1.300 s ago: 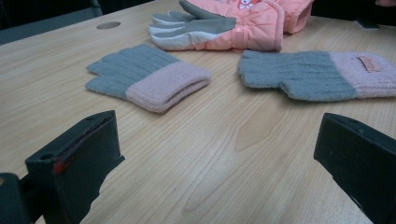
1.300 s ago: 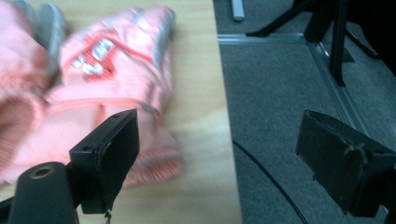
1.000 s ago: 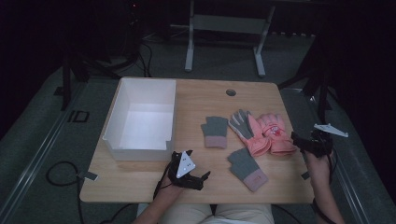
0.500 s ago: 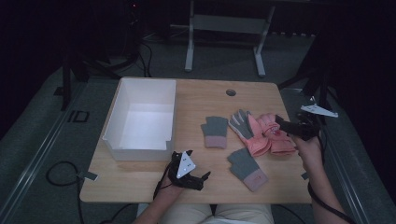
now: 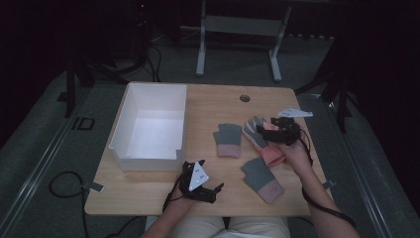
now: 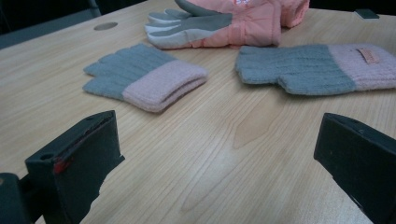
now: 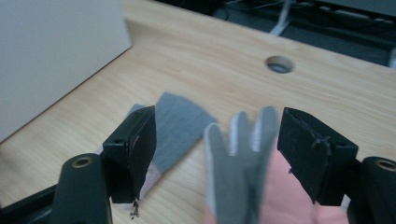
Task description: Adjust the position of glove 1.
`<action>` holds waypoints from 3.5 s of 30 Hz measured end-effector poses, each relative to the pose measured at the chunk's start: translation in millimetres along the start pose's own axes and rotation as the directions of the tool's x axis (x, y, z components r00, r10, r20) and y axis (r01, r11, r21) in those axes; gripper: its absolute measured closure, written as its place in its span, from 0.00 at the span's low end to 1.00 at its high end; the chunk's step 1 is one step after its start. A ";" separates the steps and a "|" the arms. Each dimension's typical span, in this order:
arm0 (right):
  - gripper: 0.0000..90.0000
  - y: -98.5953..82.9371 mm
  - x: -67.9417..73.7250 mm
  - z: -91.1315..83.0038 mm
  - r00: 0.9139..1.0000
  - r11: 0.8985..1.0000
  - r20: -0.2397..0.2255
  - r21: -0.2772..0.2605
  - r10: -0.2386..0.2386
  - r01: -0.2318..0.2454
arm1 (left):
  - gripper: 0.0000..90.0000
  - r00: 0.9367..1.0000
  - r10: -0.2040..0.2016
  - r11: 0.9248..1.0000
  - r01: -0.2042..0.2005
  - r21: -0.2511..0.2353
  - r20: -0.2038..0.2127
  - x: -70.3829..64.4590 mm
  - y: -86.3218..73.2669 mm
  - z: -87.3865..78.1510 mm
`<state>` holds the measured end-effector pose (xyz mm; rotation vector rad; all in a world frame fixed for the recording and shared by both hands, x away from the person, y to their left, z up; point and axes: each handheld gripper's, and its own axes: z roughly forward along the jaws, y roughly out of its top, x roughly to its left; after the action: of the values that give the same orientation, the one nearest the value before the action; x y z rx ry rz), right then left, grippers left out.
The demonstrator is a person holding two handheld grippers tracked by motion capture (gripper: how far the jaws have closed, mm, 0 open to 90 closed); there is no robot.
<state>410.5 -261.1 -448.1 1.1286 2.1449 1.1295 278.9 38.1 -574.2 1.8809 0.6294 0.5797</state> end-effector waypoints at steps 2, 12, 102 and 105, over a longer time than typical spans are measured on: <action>0.32 0.9 5.2 8.5 1.000 1.000 -0.028 0.016 -0.004 0.004 | 0.00 1.000 0.003 1.000 -0.003 0.000 -0.001 -0.3 0.0 -0.1; 0.44 -0.3 26.8 52.3 0.992 0.987 -0.127 0.158 0.004 0.016 | 0.00 0.999 -0.036 0.999 0.036 -0.004 0.016 4.6 -0.5 -0.6; 0.68 -64.8 47.4 -10.1 0.968 0.977 -0.238 0.176 -0.079 0.122 | 0.00 1.000 -0.016 0.999 0.016 -0.030 0.017 2.7 -3.2 -6.6; 0.68 -82.6 37.7 -12.5 0.969 0.955 -0.221 0.247 -0.110 0.165 | 0.00 1.000 -0.017 0.999 0.017 -0.031 0.014 2.6 -3.3 -6.9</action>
<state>343.5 -262.3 -510.8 0.9854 2.5534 0.9526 275.9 45.6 -574.5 1.8471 0.6234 0.5627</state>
